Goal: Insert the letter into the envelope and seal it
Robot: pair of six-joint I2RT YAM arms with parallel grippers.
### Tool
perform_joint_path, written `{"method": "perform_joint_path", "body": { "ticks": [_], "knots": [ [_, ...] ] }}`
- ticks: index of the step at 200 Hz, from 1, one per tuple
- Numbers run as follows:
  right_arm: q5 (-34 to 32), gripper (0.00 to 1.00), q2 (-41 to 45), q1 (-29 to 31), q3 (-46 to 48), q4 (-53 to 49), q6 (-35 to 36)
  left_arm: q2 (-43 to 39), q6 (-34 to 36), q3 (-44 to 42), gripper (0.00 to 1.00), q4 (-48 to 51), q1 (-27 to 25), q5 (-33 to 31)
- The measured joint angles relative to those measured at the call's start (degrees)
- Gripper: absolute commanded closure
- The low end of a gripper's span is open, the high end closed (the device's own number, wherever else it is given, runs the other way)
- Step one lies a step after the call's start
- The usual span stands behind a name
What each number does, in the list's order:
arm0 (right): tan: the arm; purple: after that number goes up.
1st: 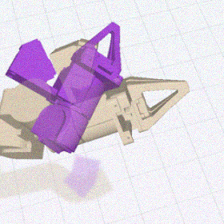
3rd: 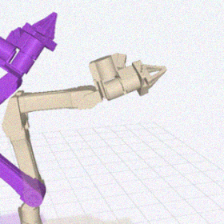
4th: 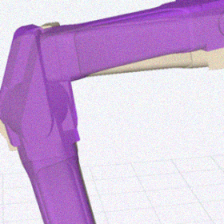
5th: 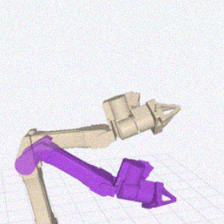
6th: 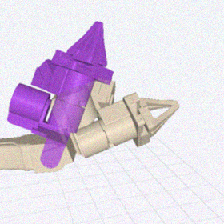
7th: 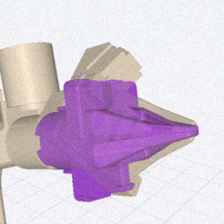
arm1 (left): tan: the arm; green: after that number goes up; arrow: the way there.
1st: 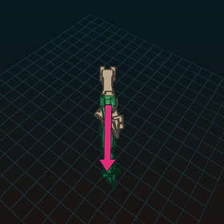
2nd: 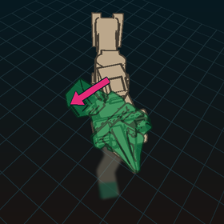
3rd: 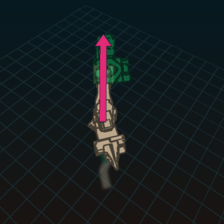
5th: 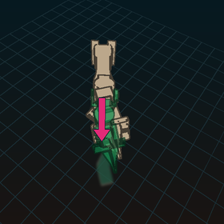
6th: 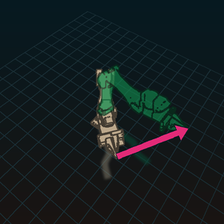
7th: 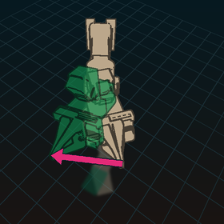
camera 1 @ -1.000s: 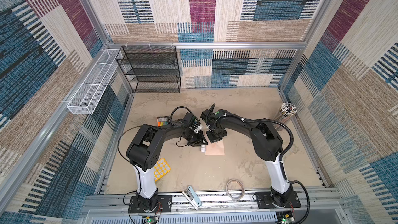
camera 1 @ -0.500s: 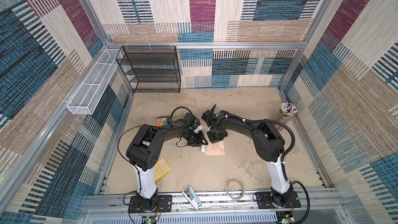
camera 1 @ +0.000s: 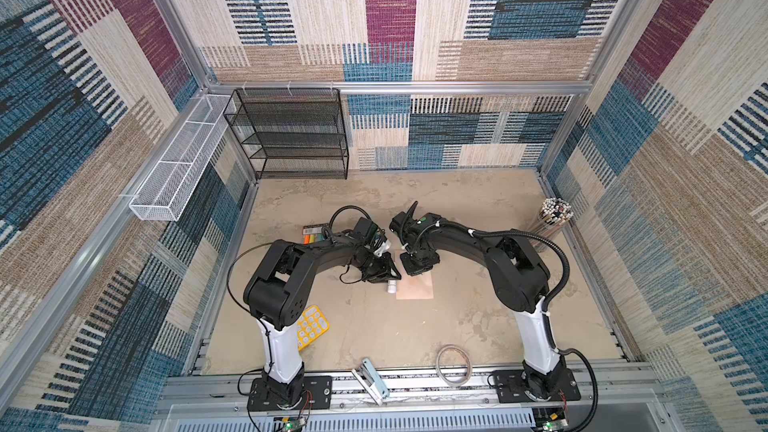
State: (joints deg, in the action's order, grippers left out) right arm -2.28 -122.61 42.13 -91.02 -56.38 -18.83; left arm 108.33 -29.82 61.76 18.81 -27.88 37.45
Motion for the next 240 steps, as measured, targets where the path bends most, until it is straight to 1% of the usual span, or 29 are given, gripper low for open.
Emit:
{"method": "perform_joint_path", "body": {
  "ticks": [42,63,79,111,171,240],
  "knots": [
    [0.61,0.91,0.11,0.00,0.48,0.72,0.04,0.00,0.00,0.00,1.00,0.00,0.00,-0.02],
    [0.94,0.92,0.35,0.00,1.07,1.31,0.09,0.00,0.00,0.00,1.00,0.00,0.00,-0.02],
    [1.20,0.92,0.55,-0.11,1.51,1.75,0.28,0.00,0.00,0.00,1.00,0.02,0.00,-0.02],
    [2.40,0.88,1.05,-0.61,2.67,2.95,0.72,0.00,0.00,0.02,1.00,0.09,0.00,-0.02],
    [7.52,0.87,3.21,-3.10,6.86,7.39,0.98,-0.11,0.04,0.46,1.00,1.40,0.00,-0.87],
    [7.82,0.85,2.99,-2.84,6.32,7.08,1.07,-0.11,0.24,1.03,1.00,2.58,0.00,-1.29]
  ]
}}
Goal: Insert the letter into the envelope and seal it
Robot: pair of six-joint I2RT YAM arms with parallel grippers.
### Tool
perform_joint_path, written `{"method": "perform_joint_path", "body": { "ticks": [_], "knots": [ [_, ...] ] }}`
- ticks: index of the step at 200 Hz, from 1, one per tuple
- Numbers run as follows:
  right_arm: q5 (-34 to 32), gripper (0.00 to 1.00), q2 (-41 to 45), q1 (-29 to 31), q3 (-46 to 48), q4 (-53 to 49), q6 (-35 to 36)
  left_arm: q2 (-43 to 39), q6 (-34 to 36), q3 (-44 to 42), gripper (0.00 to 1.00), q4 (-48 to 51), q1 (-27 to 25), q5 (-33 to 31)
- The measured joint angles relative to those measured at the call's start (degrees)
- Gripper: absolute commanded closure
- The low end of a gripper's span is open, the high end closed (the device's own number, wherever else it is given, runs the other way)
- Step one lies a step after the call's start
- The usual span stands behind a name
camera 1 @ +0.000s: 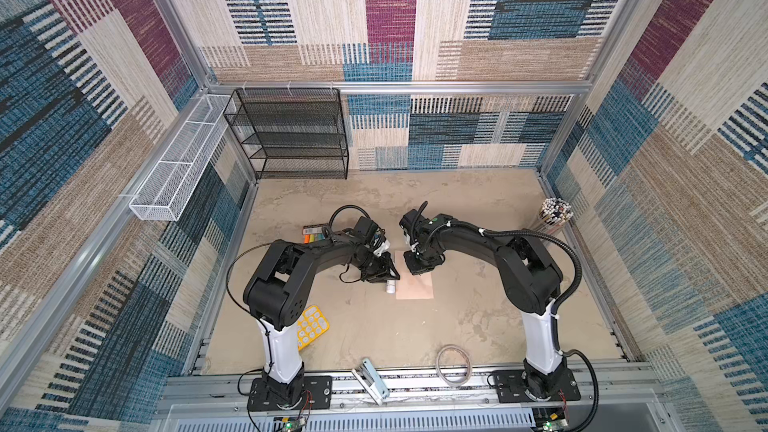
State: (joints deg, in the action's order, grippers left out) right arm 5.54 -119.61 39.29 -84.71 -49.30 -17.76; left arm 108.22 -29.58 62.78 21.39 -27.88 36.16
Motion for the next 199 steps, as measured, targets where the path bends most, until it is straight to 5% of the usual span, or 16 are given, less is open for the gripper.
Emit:
{"method": "perform_joint_path", "body": {
  "ticks": [199],
  "knots": [
    [-1.64,0.75,0.57,1.27,-3.41,-3.02,-0.22,0.13,0.15,-0.17,1.00,-0.46,0.00,0.26]
  ]
}}
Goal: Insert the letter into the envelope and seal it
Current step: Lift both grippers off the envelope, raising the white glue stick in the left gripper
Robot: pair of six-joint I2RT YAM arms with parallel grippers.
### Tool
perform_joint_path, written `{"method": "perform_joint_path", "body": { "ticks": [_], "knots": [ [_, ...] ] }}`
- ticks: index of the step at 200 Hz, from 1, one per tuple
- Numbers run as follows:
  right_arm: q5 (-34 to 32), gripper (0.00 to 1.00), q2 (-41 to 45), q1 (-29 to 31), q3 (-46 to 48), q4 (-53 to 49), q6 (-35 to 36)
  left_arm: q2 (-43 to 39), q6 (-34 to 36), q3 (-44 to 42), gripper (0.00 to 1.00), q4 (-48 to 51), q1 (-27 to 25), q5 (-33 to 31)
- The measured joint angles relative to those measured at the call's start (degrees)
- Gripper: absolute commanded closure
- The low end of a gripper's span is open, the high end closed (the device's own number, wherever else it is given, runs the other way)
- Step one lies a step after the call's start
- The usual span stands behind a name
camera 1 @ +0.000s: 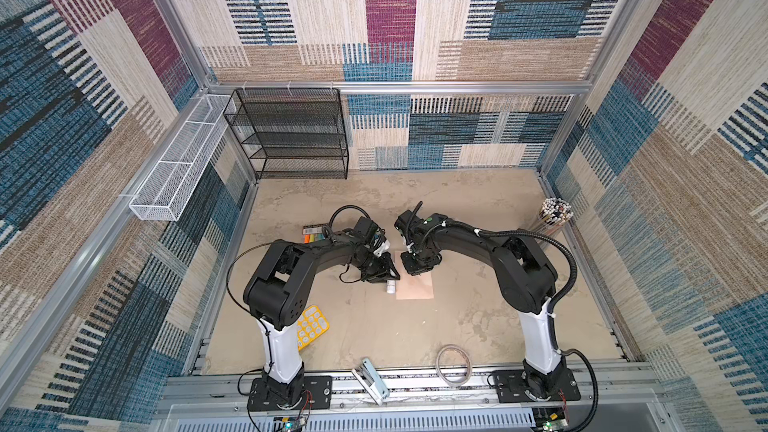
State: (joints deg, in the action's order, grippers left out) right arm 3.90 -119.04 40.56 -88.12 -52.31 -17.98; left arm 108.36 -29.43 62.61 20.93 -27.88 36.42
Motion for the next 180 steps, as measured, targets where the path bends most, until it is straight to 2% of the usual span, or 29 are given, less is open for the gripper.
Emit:
{"method": "perform_joint_path", "body": {
  "ticks": [65,114,149,180],
  "knots": [
    [-1.57,0.73,8.66,-0.04,-2.89,-5.75,0.07,-0.52,-0.02,0.15,1.00,0.68,0.00,-0.50],
    [-2.43,0.74,17.86,-1.77,-2.27,-6.91,0.22,-4.63,-0.02,0.85,1.00,1.66,-0.11,-1.31],
    [-1.90,0.72,27.19,-3.67,2.93,-1.84,0.72,-9.38,-0.15,2.64,1.00,2.40,-0.70,-1.25],
    [0.04,0.67,38.16,-4.42,13.20,9.40,2.14,-14.12,-0.22,4.81,1.00,2.97,-1.01,-1.31]
  ]
}}
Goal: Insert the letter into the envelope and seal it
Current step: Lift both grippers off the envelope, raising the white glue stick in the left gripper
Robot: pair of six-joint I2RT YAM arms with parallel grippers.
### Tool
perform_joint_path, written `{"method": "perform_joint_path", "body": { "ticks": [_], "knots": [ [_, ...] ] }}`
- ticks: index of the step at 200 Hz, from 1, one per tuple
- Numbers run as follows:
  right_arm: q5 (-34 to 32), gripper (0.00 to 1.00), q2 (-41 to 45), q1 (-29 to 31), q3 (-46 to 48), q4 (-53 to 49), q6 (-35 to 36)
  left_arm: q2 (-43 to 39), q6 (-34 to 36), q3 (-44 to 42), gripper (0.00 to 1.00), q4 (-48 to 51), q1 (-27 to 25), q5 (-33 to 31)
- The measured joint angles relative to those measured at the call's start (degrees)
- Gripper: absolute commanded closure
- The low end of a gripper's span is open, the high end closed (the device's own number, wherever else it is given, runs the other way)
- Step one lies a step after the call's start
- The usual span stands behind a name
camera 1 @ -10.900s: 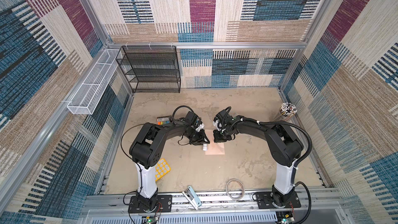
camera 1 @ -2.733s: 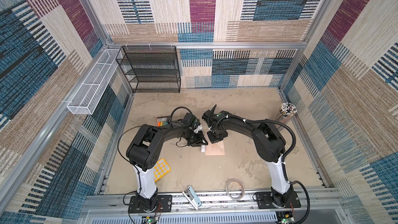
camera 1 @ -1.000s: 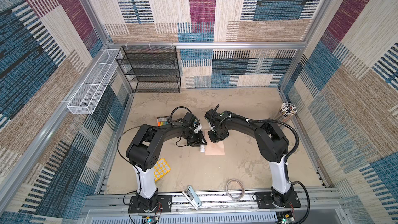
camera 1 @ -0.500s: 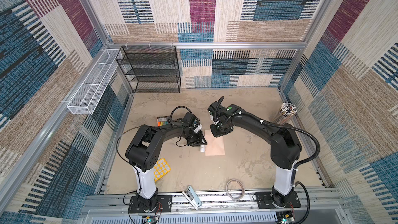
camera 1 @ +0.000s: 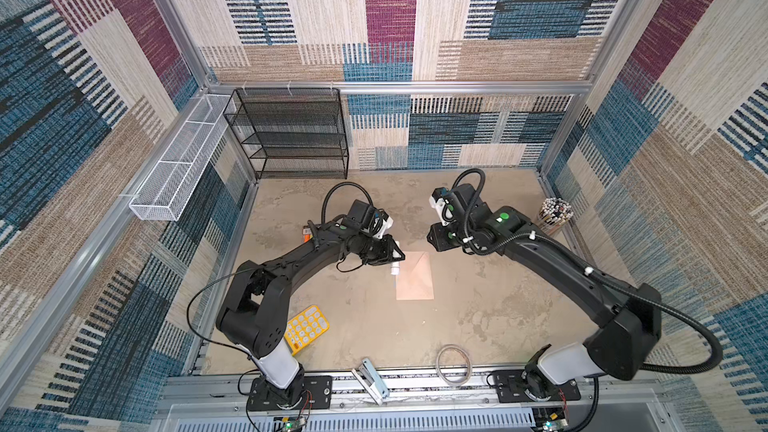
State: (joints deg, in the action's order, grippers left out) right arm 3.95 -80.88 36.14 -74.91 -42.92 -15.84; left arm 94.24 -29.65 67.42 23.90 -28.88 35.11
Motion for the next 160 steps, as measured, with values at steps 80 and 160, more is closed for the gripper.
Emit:
{"method": "perform_joint_path", "body": {
  "ticks": [80,160],
  "knots": [
    [10.51,0.59,25.64,-0.35,33.22,41.68,1.88,-13.75,-0.44,4.66,1.00,-4.26,-1.81,-0.85],
    [24.22,0.30,24.55,-0.26,44.54,72.39,-7.78,-17.84,-6.01,-3.21,0.98,-31.87,-6.56,-0.20]
  ]
}}
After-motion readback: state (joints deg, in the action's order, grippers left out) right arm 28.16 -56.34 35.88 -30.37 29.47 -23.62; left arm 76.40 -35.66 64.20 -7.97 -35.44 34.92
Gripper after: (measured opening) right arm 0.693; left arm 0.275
